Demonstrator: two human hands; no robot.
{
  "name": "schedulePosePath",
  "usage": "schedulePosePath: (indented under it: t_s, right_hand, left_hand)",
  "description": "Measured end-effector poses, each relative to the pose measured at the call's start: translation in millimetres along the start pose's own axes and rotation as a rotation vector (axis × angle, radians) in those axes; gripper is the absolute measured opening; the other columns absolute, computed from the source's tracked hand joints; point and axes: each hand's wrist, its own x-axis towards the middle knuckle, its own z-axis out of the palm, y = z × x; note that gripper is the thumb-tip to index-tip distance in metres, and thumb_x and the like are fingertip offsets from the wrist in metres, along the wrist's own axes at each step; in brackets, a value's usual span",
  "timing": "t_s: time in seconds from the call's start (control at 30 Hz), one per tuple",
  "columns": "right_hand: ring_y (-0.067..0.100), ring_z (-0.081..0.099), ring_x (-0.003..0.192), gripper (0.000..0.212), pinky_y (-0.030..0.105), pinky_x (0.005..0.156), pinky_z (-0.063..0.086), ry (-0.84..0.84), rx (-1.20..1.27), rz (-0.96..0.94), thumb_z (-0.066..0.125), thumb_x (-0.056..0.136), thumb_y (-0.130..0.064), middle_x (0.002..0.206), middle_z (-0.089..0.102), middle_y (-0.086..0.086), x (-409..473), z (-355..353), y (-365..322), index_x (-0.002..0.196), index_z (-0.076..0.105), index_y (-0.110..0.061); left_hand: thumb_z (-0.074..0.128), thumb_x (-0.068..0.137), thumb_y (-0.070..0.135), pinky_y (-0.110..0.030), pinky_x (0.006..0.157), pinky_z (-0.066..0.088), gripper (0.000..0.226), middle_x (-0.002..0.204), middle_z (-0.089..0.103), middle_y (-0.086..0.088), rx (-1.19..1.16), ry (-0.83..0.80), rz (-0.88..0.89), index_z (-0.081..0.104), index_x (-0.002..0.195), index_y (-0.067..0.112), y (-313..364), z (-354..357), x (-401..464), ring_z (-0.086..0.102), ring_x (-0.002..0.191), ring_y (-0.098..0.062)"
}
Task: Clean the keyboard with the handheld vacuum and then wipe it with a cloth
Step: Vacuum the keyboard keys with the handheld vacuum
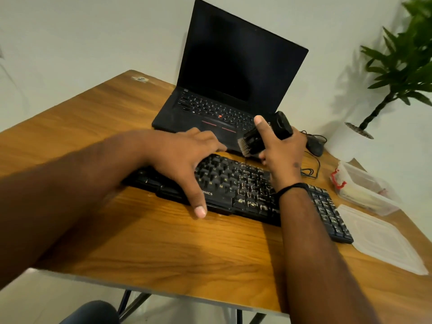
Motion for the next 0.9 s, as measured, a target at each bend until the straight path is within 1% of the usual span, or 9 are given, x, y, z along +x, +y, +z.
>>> schedulePosePath:
  t_s: [0.07, 0.17, 0.33, 0.47, 0.57, 0.67, 0.73, 0.83, 0.9]
  right_hand:
    - [0.009, 0.057, 0.045, 0.028, 0.021, 0.042, 0.044, 0.019, 0.084, 0.06, 0.079, 0.081, -0.041, 0.072, 0.07, 0.003, -3.7, -1.6, -6.3, 0.076, 0.062, -0.019]
    - [0.013, 0.054, 0.053, 0.021, 0.021, 0.043, 0.043, 0.032, 0.202, 0.096, 0.081, 0.081, -0.031, 0.076, 0.07, 0.006, -7.5, -3.6, -12.7, 0.079, 0.063, -0.02]
    - [0.014, 0.059, 0.063, 0.026, 0.015, 0.045, 0.045, -0.012, 0.355, 0.153, 0.081, 0.081, -0.027, 0.089, 0.071, 0.015, -9.9, -5.0, -12.2, 0.092, 0.064, -0.011]
    - [0.02, 0.066, 0.08, 0.023, 0.032, 0.063, 0.058, -0.214, -0.019, -0.005, 0.078, 0.08, -0.023, 0.083, 0.065, 0.007, 0.8, -13.7, -3.5, 0.087, 0.063, -0.007]
    - [0.018, 0.063, 0.089, 0.028, 0.018, 0.055, 0.051, -0.265, 0.033, 0.012, 0.069, 0.082, -0.016, 0.098, 0.064, 0.006, 1.2, -16.0, 1.5, 0.107, 0.063, -0.004]
    - [0.013, 0.059, 0.082, 0.025, 0.014, 0.051, 0.047, -0.317, -0.008, -0.042, 0.064, 0.083, -0.017, 0.091, 0.062, 0.003, -2.6, -13.3, -0.3, 0.105, 0.065, -0.005]
    - [0.015, 0.063, 0.082, 0.017, 0.022, 0.056, 0.054, -0.362, -0.116, -0.065, 0.063, 0.09, -0.018, 0.088, 0.065, 0.005, -0.4, -12.6, -0.2, 0.098, 0.066, -0.004]
    - [0.015, 0.071, 0.081, 0.029, 0.033, 0.067, 0.061, -0.409, -0.229, -0.056, 0.066, 0.092, -0.038, 0.085, 0.072, 0.002, 0.7, -15.5, 0.8, 0.086, 0.067, -0.01]
    - [0.012, 0.071, 0.07, 0.029, 0.032, 0.062, 0.061, -0.387, -0.225, -0.1, 0.072, 0.088, -0.037, 0.078, 0.072, 0.005, -0.6, -16.0, -0.5, 0.084, 0.068, -0.009]
  left_hand:
    - [0.078, 0.041, 0.083, -0.041, 0.119, 0.029, 0.145, 0.148, 0.021, 0.018, 0.028, -0.009, -0.014, 0.012, 0.159, 0.031, 13.4, -2.3, 9.9, 0.02, 0.137, -0.01]
    - [0.079, 0.04, 0.085, -0.048, 0.116, 0.035, 0.141, 0.143, 0.027, 0.017, 0.057, -0.066, -0.031, 0.02, 0.156, 0.032, 19.6, -4.3, 24.4, 0.025, 0.132, -0.012]
    - [0.079, 0.044, 0.084, -0.043, 0.117, 0.033, 0.137, 0.141, 0.025, 0.022, 0.014, -0.025, 0.015, 0.016, 0.156, 0.035, 4.3, 3.3, 22.4, 0.024, 0.131, -0.009]
    - [0.077, 0.042, 0.087, -0.038, 0.113, 0.035, 0.137, 0.132, 0.027, 0.024, 0.021, -0.003, 0.032, 0.018, 0.155, 0.036, -3.6, 3.1, 21.5, 0.026, 0.123, -0.007]
    - [0.079, 0.046, 0.084, -0.034, 0.111, 0.036, 0.134, 0.13, 0.026, 0.026, 0.023, 0.011, 0.034, 0.018, 0.155, 0.035, -2.3, 4.2, 23.1, 0.025, 0.121, -0.005]
    - [0.081, 0.047, 0.081, -0.036, 0.112, 0.037, 0.131, 0.13, 0.027, 0.024, 0.023, 0.005, 0.037, 0.02, 0.154, 0.035, -1.0, 3.9, 22.6, 0.026, 0.121, -0.007]
    - [0.082, 0.048, 0.08, -0.037, 0.112, 0.037, 0.13, 0.131, 0.028, 0.023, 0.011, 0.007, 0.034, 0.02, 0.154, 0.037, -0.6, 2.7, 23.0, 0.026, 0.122, -0.006]
    - [0.082, 0.046, 0.081, -0.037, 0.113, 0.036, 0.132, 0.129, 0.028, 0.026, 0.011, 0.004, 0.038, 0.019, 0.154, 0.039, 0.1, 3.2, 23.5, 0.026, 0.121, -0.004]
    - [0.082, 0.046, 0.081, -0.038, 0.113, 0.036, 0.131, 0.13, 0.028, 0.026, 0.006, 0.0, 0.032, 0.019, 0.154, 0.039, 0.5, 3.0, 23.4, 0.026, 0.121, -0.004]
